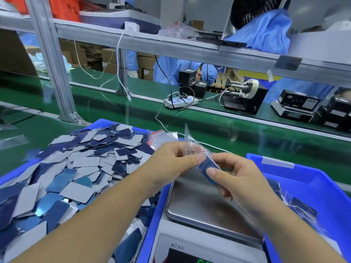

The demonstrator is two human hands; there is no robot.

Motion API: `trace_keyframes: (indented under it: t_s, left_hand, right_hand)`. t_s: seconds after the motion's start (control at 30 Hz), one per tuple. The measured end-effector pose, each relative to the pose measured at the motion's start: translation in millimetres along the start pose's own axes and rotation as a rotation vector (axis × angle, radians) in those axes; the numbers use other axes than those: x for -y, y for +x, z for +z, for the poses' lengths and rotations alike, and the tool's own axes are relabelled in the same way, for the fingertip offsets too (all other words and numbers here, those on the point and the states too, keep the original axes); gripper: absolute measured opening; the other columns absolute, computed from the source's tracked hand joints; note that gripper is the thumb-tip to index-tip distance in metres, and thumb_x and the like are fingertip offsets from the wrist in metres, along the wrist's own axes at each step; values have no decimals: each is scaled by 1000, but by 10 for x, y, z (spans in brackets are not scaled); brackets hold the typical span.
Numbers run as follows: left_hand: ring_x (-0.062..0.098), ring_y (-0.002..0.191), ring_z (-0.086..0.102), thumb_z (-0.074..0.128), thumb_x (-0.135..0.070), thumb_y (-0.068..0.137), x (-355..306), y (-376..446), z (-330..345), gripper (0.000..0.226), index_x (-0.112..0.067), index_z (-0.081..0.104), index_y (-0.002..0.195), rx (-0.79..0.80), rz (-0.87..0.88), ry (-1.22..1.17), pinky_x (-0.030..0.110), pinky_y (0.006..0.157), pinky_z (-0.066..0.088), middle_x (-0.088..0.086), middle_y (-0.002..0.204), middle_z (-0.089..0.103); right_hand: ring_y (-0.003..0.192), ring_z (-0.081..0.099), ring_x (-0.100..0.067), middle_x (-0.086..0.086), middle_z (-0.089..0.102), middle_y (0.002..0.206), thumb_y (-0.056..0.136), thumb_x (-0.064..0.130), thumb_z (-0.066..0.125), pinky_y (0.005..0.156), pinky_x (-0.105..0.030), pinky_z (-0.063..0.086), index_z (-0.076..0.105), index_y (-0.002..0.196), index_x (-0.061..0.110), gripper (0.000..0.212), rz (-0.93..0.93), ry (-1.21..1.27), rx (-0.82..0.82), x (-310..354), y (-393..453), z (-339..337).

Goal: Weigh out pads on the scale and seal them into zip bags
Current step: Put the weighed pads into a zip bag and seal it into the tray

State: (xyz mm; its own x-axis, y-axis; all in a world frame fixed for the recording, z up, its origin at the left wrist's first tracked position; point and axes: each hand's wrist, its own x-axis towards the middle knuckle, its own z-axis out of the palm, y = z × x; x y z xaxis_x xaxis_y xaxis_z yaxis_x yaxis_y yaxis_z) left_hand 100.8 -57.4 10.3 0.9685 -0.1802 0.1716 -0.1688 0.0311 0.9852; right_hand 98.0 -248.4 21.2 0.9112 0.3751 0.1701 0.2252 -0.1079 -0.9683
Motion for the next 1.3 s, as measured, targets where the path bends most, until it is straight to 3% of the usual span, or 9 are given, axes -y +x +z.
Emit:
trace_keyframes:
  t_s: [0.13,0.33,0.4,0.57,0.7,1.0,1.1,1.17,1.3]
  left_hand:
    - [10,54,43,79,-21,73,-4,4,-21,18,-15,77,90,5,-1,-86,18,52,37,11,72,52]
    - [9,58,43,80,-26,73,1,-25,21,8,-27,76,67,94,-80,1,20,55,35,-7,62,55]
    - [9,59,42,79,-26,73,-14,-33,20,2,-25,78,73,98,-101,-9,20,55,35,-6,65,56]
    - [10,61,52,70,-38,81,-84,-30,29,23,-19,78,90,-3,-148,-185,19,51,39,-4,74,65]
    - [9,61,51,62,-21,97,-114,-15,-26,20,-19,81,91,-106,-73,-242,18,50,39,-2,85,72]
    - [7,58,49,76,-39,72,-106,-6,-17,20,-19,75,70,-162,-68,-270,18,48,37,-2,76,66]
    - [8,62,51,82,-37,79,-117,-21,-29,19,-20,77,87,-83,-77,-305,19,52,38,-1,85,68]
    - [9,63,54,81,-38,72,-121,-41,-26,35,-17,76,100,-10,-108,-314,20,52,41,0,90,69]
    - [13,65,56,84,-33,64,-85,-57,21,24,-26,79,86,23,-134,-165,22,58,44,2,77,67]
  right_hand:
    - [44,44,-16,-3,67,73,71,18,73,40,-23,35,70,92,30,23,-15,79,-32,21,-1,0]
    - [44,44,-19,-4,66,74,69,17,77,39,-24,35,70,92,29,27,-20,79,-52,28,8,-13]
    - [44,44,-19,-2,67,73,70,17,76,40,-24,35,71,92,28,26,-14,61,-22,28,7,-13]
    - [43,40,-15,0,66,76,70,17,74,40,-22,33,71,86,25,18,-41,70,-68,28,5,-44]
    - [44,38,-15,2,66,77,69,18,73,41,-22,32,70,83,26,17,-39,77,-119,33,17,-83]
    - [43,37,-14,1,64,72,69,16,73,39,-21,31,68,81,22,14,-21,78,-60,46,-4,-52]
    - [42,36,-14,2,64,72,70,15,72,39,-20,31,69,80,23,14,-29,93,-69,50,-10,-54]
    - [42,36,-13,1,64,72,70,16,72,40,-19,31,69,81,23,13,-33,100,-81,55,-7,-69]
    - [42,38,-14,-2,63,70,68,15,74,40,-18,31,67,80,21,15,-11,112,-55,50,4,-75]
